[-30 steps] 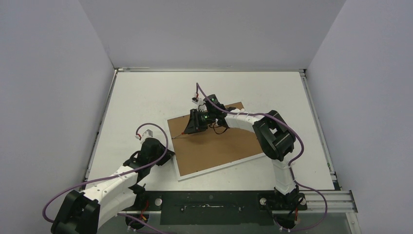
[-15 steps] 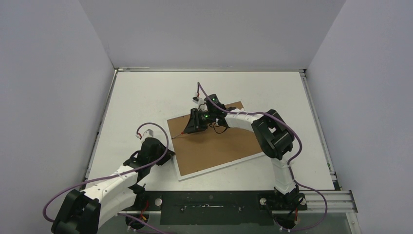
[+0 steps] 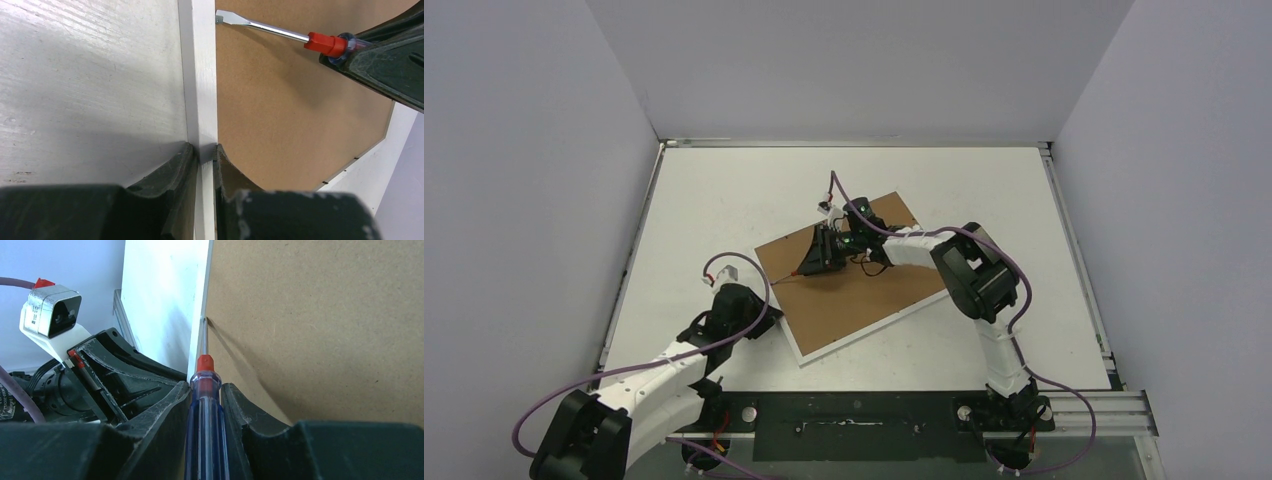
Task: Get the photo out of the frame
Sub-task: Release the photo frame item from the photo frame.
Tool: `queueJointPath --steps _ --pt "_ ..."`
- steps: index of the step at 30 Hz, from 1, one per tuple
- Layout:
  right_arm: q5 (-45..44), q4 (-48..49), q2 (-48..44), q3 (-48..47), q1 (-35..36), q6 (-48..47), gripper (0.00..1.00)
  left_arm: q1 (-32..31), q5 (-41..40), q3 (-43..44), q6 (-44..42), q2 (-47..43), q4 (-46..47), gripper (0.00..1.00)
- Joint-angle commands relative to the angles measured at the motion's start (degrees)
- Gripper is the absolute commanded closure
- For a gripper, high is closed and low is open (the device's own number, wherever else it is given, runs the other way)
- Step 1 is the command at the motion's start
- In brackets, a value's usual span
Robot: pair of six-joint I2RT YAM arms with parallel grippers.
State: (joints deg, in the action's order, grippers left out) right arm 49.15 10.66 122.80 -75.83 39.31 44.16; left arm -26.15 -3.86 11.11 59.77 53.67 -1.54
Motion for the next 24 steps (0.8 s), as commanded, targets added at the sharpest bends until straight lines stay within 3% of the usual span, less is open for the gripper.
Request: queueJointPath --steps 1,6,9,15,24 --pt "0.9 -4.5 2.1 -3.0 2.9 -4.7 1.00 -0.2 0.4 -3.0 -1.2 0.1 -7.8 1.00" --pt "0.5 -8.8 2.1 -5.6 3.3 -8.0 1.00 -0.1 0.0 -3.7 -0.6 -2.0 -8.4 1.00" --pt "-3.1 -20.2 1.7 -9.7 4.6 -15.1 1.00 0.0 -0.2 -3.6 -0.7 -2.3 -9.0 1.00" --pt "-10.0 -29.5 0.2 -15.0 6.7 -19.9 1.00 0.2 -0.4 -3.8 0.4 -2.2 -9.1 1.00" --pt "-15.0 -34.0 0.8 -21.7 12.2 -20.5 1.00 0.4 -1.3 -4.6 1.7 -4.8 -10.5 1.00"
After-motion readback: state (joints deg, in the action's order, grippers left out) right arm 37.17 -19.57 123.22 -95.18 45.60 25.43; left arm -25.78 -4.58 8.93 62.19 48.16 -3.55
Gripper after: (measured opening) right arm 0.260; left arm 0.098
